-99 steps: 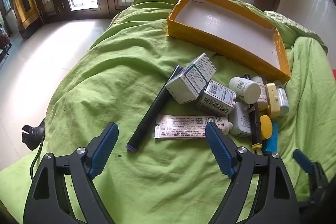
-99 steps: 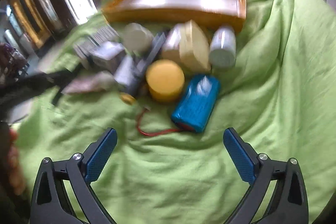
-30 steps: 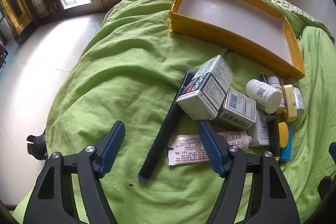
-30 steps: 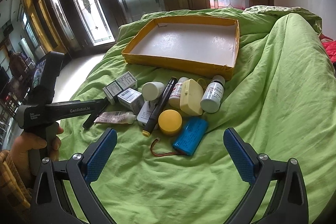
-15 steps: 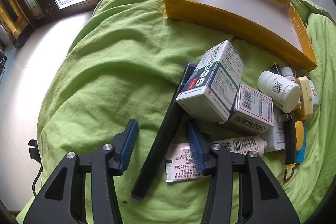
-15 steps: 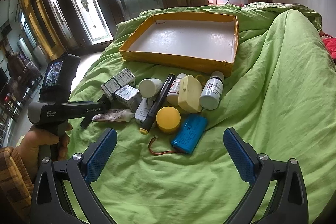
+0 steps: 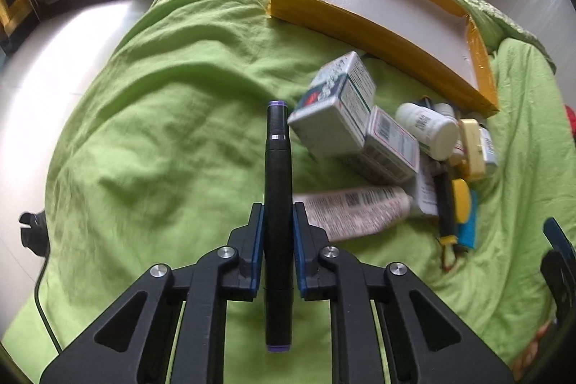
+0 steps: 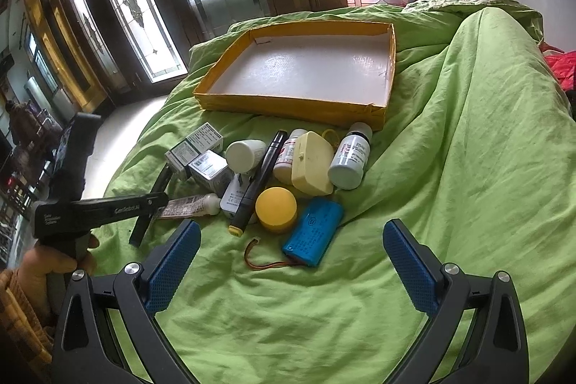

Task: Organize rigid objects
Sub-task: 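Lift the marker with the left gripper while the right gripper grasps a white bottle, then carry the marker and white bottle over the orange tray with both grippers, then lower the marker and bottle into the tray and open both grippers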

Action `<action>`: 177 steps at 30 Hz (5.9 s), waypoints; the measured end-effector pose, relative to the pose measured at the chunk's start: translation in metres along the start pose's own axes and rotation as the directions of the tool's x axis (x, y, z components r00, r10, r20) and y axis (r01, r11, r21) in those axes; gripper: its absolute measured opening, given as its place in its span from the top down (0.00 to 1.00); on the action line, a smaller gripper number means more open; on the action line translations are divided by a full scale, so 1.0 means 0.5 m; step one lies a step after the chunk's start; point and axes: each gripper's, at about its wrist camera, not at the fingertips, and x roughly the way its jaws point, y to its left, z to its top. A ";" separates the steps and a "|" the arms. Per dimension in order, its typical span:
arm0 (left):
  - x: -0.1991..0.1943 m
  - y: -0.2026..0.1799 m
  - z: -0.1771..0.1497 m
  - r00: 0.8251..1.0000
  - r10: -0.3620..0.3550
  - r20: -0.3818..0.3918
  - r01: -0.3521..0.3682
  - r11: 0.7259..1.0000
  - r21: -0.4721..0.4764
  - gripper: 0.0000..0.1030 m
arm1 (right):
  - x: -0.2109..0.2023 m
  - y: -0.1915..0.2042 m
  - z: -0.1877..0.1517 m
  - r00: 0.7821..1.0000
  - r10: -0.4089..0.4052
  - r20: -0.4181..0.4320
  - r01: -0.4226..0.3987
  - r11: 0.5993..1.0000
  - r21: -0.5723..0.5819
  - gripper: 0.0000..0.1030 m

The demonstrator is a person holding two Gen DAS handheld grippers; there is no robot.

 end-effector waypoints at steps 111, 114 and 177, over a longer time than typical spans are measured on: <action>-0.074 -0.085 0.166 0.966 -0.203 0.158 0.197 0.979 0.054 0.88 | 0.122 -0.106 0.200 0.988 0.148 -0.053 -0.131 0.963 0.236 0.70; -0.062 -0.100 0.206 0.965 -0.206 0.164 0.195 0.978 0.078 0.88 | 0.137 -0.103 0.226 0.987 0.153 -0.042 -0.138 0.959 0.248 0.70; 0.179 -0.111 0.387 0.993 -0.058 0.106 0.045 0.992 0.118 0.88 | 0.290 -0.140 0.266 0.975 -0.200 -0.101 0.207 0.976 0.070 0.70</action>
